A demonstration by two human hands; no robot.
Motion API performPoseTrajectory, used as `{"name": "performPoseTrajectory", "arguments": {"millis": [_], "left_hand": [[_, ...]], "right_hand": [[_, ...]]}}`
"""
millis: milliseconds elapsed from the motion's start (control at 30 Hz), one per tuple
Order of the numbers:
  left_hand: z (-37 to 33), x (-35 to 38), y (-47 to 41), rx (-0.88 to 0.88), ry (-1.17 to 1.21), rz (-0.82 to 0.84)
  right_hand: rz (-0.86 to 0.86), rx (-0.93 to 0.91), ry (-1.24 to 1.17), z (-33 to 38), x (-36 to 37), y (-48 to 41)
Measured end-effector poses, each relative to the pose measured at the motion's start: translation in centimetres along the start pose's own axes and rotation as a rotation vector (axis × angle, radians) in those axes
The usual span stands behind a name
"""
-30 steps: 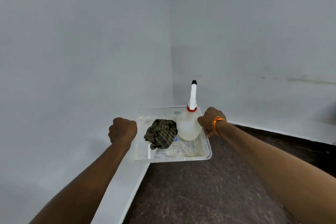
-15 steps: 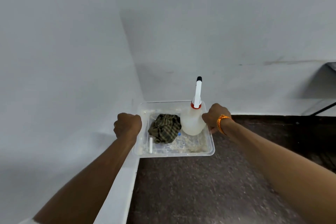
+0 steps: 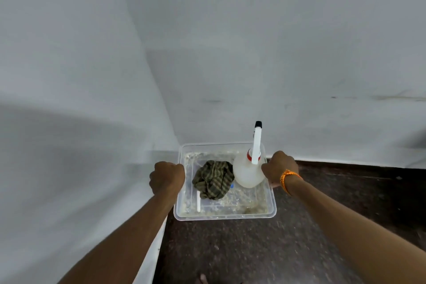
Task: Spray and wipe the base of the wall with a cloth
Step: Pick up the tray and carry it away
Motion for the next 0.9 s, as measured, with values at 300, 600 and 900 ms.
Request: {"name": "performPoseTrajectory", "arguments": {"millis": [300,600,900], "left_hand": [[3.1,11.6,-16.3,0.008,-0.081,0.039],[19.2,27.2,-36.3,-0.031,-0.148,0.079],[32.7,37.3,-47.6,-0.182,-0.089,0.165]], "right_hand": [[0.04,0.176,-0.071,4.0,12.0,-15.7],[0.113,0.255,-0.084,3.4,34.1,-33.9],[0.126,0.289,-0.062,2.4,50.7,-44.8]]}}
Point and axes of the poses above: each hand's wrist, its own y-axis away from the middle knuckle, its own x-axis out of the palm, z = x × y, the point moved 1 cm from there along -y, towards the middle knuckle, and after that the axes turned 12 degrees about y, right-handed, at the moved point
